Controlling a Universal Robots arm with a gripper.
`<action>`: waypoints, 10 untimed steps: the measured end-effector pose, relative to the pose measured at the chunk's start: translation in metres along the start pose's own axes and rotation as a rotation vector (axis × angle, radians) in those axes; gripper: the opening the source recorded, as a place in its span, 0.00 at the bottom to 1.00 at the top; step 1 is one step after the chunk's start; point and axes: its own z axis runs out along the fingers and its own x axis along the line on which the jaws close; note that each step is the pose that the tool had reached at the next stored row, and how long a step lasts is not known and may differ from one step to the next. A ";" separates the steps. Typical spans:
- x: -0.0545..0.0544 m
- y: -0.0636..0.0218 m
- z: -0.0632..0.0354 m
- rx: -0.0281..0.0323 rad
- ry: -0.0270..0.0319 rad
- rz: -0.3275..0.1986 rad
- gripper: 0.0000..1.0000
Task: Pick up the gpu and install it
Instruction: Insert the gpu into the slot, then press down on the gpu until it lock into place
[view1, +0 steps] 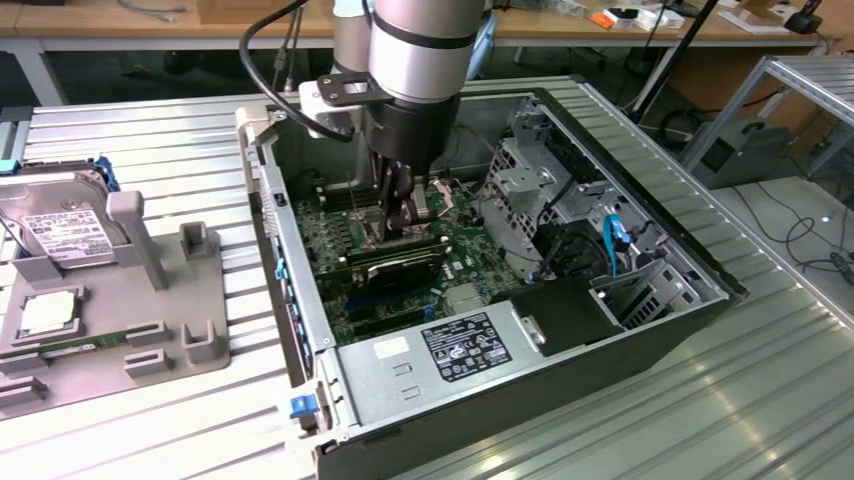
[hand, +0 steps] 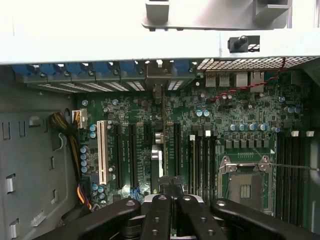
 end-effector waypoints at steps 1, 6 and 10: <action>0.000 0.0000 0.0000 0.0000 0.0000 0.000 0.11; 0.000 0.0033 0.0022 0.0001 0.0001 0.000 0.11; 0.001 0.0123 0.0073 0.0000 0.0003 0.000 0.11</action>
